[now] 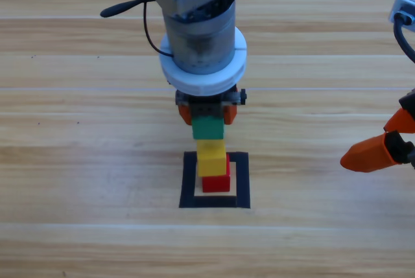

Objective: Stack the blocks in the rectangular block: red at the bottom, yellow in the middle, green on top

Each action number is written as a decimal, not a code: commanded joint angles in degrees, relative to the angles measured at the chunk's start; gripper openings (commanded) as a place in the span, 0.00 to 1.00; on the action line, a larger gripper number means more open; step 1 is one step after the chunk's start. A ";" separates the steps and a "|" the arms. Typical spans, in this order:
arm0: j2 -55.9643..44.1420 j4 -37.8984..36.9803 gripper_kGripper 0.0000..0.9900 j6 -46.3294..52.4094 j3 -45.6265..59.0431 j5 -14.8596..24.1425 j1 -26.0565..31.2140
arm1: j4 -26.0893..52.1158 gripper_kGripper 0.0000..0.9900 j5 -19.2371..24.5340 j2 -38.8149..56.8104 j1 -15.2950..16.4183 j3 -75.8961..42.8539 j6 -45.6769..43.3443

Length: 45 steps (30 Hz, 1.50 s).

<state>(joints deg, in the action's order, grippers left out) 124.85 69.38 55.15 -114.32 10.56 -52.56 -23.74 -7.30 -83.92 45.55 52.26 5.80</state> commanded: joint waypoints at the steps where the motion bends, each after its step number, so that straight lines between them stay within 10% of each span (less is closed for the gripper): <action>1: 2.42 0.67 0.13 2.16 0.77 1.13 -2.72 | -0.87 1.00 0.62 -0.37 -1.25 0.13 0.36; 45: 4.79 -0.03 0.13 3.30 2.00 1.66 -3.25 | -1.31 1.00 0.62 -0.54 -1.25 0.30 0.36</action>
<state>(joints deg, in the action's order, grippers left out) 126.38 70.14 58.48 -113.71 11.63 -54.66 -24.27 -7.30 -83.92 45.55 52.27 5.80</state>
